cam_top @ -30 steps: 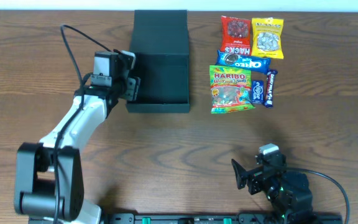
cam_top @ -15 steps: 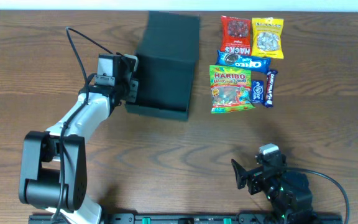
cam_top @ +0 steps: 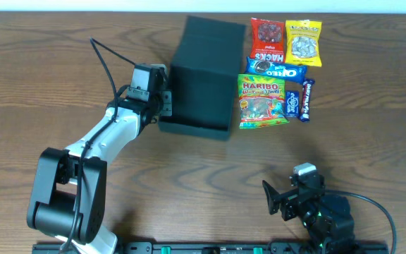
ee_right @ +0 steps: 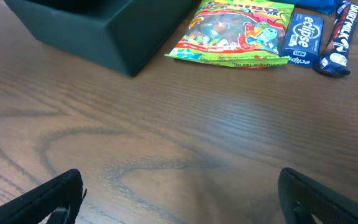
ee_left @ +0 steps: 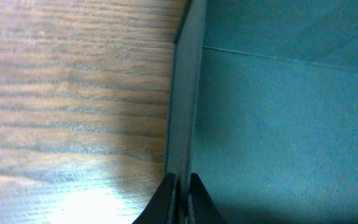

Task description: Pack container

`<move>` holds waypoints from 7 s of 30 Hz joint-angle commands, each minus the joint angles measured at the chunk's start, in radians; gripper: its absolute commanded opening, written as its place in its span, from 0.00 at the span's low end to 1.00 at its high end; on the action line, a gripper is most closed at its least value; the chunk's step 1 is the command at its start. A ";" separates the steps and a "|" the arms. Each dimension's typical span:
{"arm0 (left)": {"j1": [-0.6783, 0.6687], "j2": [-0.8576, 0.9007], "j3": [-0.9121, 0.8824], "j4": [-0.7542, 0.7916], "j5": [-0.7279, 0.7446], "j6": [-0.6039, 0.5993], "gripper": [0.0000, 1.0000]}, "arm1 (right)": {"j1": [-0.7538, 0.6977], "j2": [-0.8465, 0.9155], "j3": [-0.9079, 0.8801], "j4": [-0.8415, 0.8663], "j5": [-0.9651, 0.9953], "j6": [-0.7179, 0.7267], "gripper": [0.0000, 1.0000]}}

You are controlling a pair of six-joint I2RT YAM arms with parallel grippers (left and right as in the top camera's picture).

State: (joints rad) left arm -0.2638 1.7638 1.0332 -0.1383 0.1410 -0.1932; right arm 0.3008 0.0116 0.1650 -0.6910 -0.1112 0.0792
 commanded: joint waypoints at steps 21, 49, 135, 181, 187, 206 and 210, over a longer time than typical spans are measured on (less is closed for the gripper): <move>0.001 0.014 0.018 -0.075 -0.022 -0.075 0.27 | 0.009 -0.006 -0.005 0.000 0.009 0.010 0.99; 0.002 -0.480 0.019 -0.201 -0.018 0.032 0.95 | 0.008 -0.006 -0.005 0.189 -0.227 0.364 0.99; 0.002 -0.906 0.019 -0.576 -0.143 -0.019 0.95 | 0.289 1.613 1.198 0.238 0.200 0.481 0.01; 0.001 -0.512 0.019 -0.290 -0.095 -0.041 0.95 | -0.182 1.841 1.269 0.515 0.240 0.054 0.99; 0.001 -0.452 0.019 -0.254 -0.088 -0.055 0.95 | -0.169 2.117 1.563 0.454 0.226 -0.037 0.99; 0.002 -0.451 0.019 -0.288 -0.088 -0.055 0.95 | -0.115 2.353 1.994 0.003 0.225 -0.331 0.99; 0.002 -0.451 0.019 -0.290 -0.088 -0.054 0.95 | -0.113 2.323 1.994 -0.113 0.131 -0.577 0.99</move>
State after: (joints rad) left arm -0.2638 1.3113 1.0489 -0.4236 0.0494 -0.2394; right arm 0.1810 2.4012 2.1300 -0.7696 0.0891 -0.2619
